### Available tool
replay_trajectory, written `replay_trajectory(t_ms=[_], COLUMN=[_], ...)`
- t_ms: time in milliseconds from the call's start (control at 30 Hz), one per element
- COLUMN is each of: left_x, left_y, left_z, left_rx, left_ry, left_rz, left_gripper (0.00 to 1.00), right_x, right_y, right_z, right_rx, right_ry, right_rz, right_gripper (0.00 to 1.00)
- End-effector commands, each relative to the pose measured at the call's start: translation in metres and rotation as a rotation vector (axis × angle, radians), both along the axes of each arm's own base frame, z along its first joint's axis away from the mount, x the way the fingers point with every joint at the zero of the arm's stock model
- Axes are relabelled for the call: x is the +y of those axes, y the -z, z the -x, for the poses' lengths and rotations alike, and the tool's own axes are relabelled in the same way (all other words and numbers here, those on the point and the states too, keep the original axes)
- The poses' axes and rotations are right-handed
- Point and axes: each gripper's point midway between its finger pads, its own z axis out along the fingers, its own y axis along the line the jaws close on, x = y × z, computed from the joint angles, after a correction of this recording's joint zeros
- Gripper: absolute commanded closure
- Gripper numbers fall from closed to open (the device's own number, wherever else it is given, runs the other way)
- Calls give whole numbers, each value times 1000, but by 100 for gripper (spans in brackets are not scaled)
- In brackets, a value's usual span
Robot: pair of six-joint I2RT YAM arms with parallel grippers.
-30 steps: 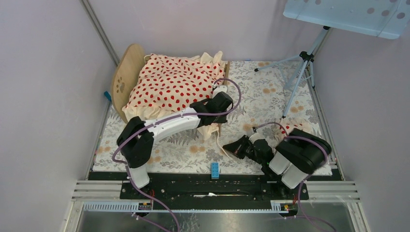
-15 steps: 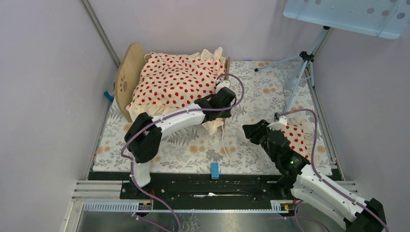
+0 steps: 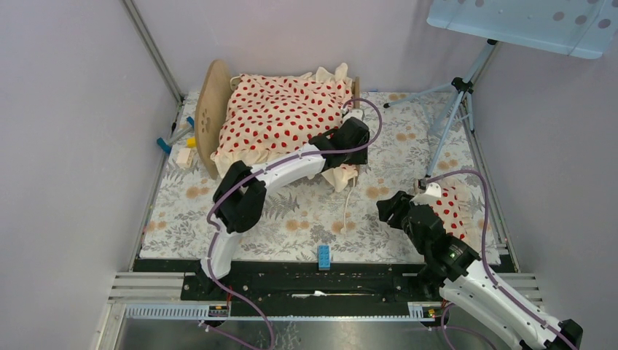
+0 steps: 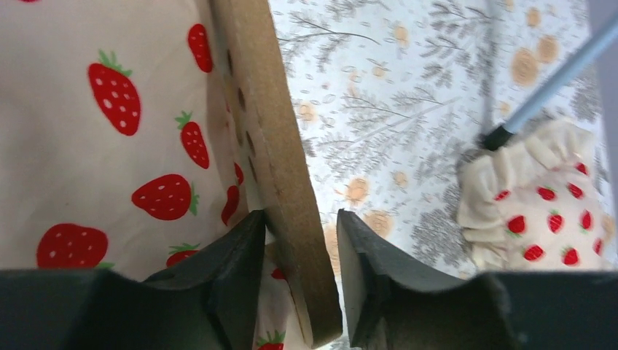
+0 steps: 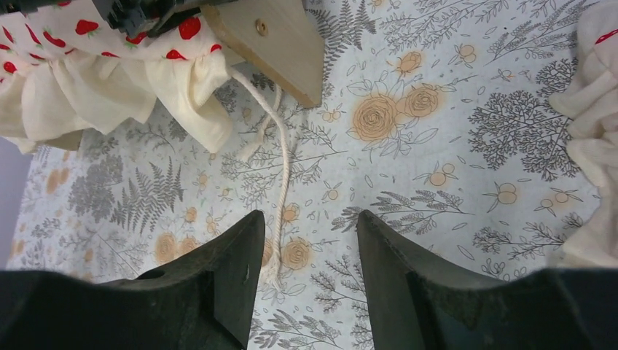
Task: Set up the pet bed
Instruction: Place the bed frame at the center of the board.
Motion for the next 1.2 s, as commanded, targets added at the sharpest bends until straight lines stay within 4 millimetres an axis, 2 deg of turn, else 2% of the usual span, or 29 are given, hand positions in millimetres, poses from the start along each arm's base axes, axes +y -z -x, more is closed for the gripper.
replay_trajectory(t_ms=[0,133,267,433,467,533,633,767,867,1000,1167], left_x=[-61,-48,-34,-1,10,31,63,89,102,110,93], left_y=[-54,-87,-119,-149,-144,-148,-134,-108,-68,-31,-16], left_z=[31,34,39,51,56,69,98,148,167,164,140], left_rx=[-17,-77,-137,-198,-195,-209,-194,-188,-148,-151,-229], left_ry=[230,230,233,215,211,202,205,248,254,241,272], left_rz=[246,252,252,211,188,177,163,186,171,108,34], left_gripper=[56,39,29,26,26,26,28,36,38,42,42], right_x=[-2,3,7,1,0,-1,-3,-1,0,-3,-8], right_y=[-15,-17,-22,-32,-34,-39,-44,-59,-72,-85,-91], right_z=[-2,-5,-8,-7,-6,-5,-2,3,6,11,15], right_rx=[-39,-19,-17,-29,-31,-35,-36,-70,-99,-116,-122], right_ry=[-1,-14,-16,7,8,3,-4,-37,-59,-69,-67], right_rz=[15,29,27,20,21,27,33,9,-18,-22,-7], right_gripper=[43,44,44,43,43,42,41,40,38,38,38])
